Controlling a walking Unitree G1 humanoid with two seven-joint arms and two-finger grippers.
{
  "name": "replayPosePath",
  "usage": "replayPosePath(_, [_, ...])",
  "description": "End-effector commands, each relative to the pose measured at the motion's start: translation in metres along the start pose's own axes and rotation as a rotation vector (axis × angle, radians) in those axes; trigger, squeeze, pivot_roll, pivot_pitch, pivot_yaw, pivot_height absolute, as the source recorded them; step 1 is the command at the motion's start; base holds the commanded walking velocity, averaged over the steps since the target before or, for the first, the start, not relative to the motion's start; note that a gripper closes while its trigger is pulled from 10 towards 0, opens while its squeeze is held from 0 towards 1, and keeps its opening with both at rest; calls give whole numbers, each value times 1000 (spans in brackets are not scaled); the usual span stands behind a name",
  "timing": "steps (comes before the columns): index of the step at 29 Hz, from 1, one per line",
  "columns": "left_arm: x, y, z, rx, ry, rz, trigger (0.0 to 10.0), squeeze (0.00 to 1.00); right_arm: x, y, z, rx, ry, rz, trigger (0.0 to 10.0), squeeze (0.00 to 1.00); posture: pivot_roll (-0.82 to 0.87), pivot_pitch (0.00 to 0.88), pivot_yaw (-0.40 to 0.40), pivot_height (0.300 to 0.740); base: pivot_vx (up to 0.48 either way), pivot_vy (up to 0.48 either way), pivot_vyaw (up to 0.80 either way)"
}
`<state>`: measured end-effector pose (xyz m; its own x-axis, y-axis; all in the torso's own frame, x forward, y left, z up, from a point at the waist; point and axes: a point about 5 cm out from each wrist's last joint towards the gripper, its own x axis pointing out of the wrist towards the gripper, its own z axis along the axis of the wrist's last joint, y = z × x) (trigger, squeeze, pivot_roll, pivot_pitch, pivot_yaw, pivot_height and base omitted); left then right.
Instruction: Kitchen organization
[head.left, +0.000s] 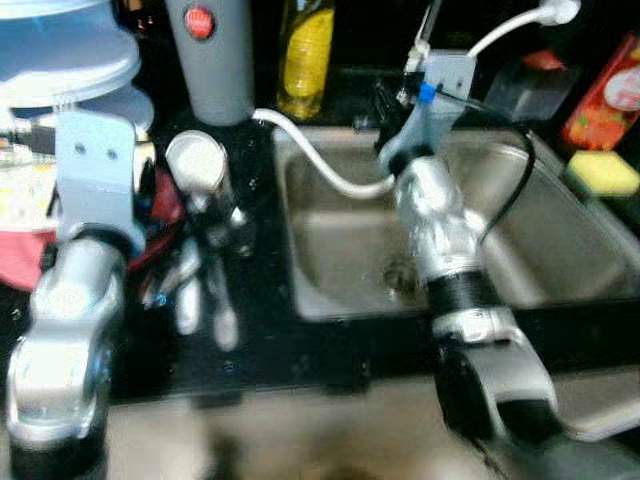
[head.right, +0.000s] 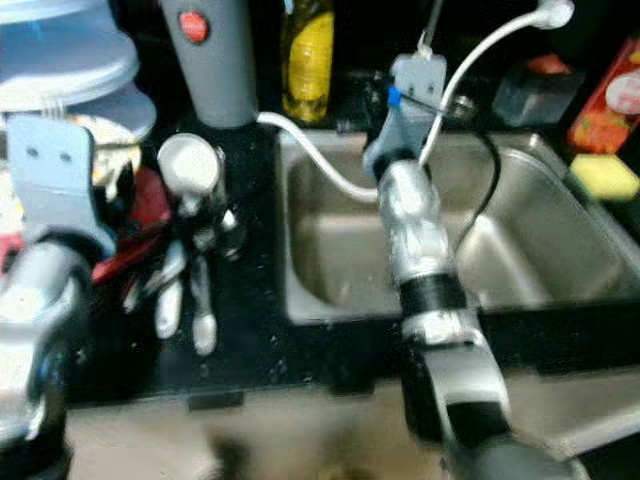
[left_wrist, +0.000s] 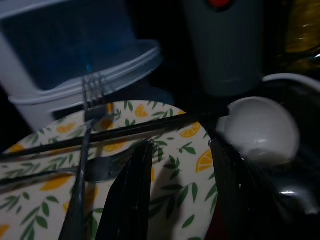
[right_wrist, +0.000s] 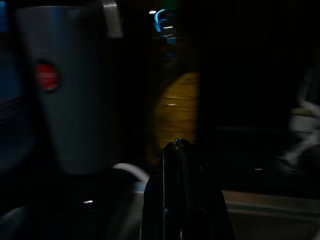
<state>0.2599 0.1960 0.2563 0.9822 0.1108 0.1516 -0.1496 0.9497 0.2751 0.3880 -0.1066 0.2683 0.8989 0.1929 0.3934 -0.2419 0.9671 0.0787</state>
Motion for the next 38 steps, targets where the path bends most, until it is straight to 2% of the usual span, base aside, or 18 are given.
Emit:
replayPosePath(1, [2, -2, -8, 27, 38, -1, 10000, 0, 0, -3, 0, -12, -2, -7, 10000, 0, 236, 0, -71, 740, 0, 0, 0])
replayPosePath(12, [5, -12, -7, 47, 19, -44, 10000, 0, 0, -4, 1, -19, -9, -9, 10000, 0, 231, 0, -69, 740, 0, 0, 0])
replayPosePath(13, [4, -14, -6, 43, 12, -66, 10000, 0, 0, -4, 1, -20, -9, -9, 10000, 0, 230, 0, -70, 740, 0, 0, 0])
replayPosePath(15, [2, -33, 0, -35, -14, -238, 10000, 0, 0, -4, 1, -23, -9, -8, 10000, 0, 231, 0, -75, 740, 0, 0, 0])
replayPosePath(17, [-1, -46, 8, -105, -34, -361, 10000, 0, 0, -3, 1, -31, -11, -5, 10000, 0, 231, 0, -75, 740, 0, 0, 0])
replayPosePath(20, [-5, -55, 18, -139, -59, -439, 10000, 0, 0, -4, 2, -46, -15, -1, 10000, 0, 231, 0, -75, 740, 0, 0, 0])
replayPosePath(24, [-13, -57, 23, -120, -62, -489, 10000, 0, -1, -8, 4, -59, -17, -7, 10000, 0, 222, 0, -72, 740, 0, 0, 0])
replayPosePath(27, [-20, -54, 23, -89, -42, -500, 10000, 0, -2, -11, 4, -66, -14, -13, 10000, 0, 224, 0, -71, 740, 0, 0, 0])
replayPosePath(28, [-28, -44, 18, -9, 3, -490, 10000, 0, -4, -14, 2, -74, -7, -18, 10000, 0, 231, 0, -72, 740, 0, 0, 0])
replayPosePath(29, [-31, -40, 17, 14, 16, -487, 10000, 0, -4, -15, 2, -75, -5, -19, 10000, 0, 231, 0, -72, 740, 0, 0, 0])
replayPosePath(33, [-35, -30, 13, 44, 50, -454, 10000, 0, -5, -15, 0, -76, 2, -19, 10000, 0, 231, 0, -72, 740, 0, 0, 0])
replayPosePath(34, [-34, -22, 9, 60, 71, -400, 10000, 0, -5, -15, -1, -75, 6, -18, 10000, 0, 231, 0, -72, 740, 0, 0, 0])
replayPosePath(35, [-27, 0, 4, 108, 89, -189, 10000, 0, -5, -12, -4, -69, 16, -8, 10000, 0, 266, 0, -88, 740, 0, 0, 0])
replayPosePath(36, [-27, 0, 4, 108, 89, -189, 10000, 0, -5, -12, -4, -69, 16, -8, 10000, 0, 266, 0, -88, 740, 0, 0, 0])
replayPosePath(37, [-25, 7, 3, 131, 86, -120, 10000, 0, -5, -10, -5, -67, 19, -4, 10000, 0, 269, 0, -91, 740, 0, 0, 0])
replayPosePath(38, [-25, 7, 3, 131, 86, -120, 10000, 0, -5, -10, -5, -67, 19, -4, 10000, 0, 269, 0, -91, 740, 0, 0, 0])
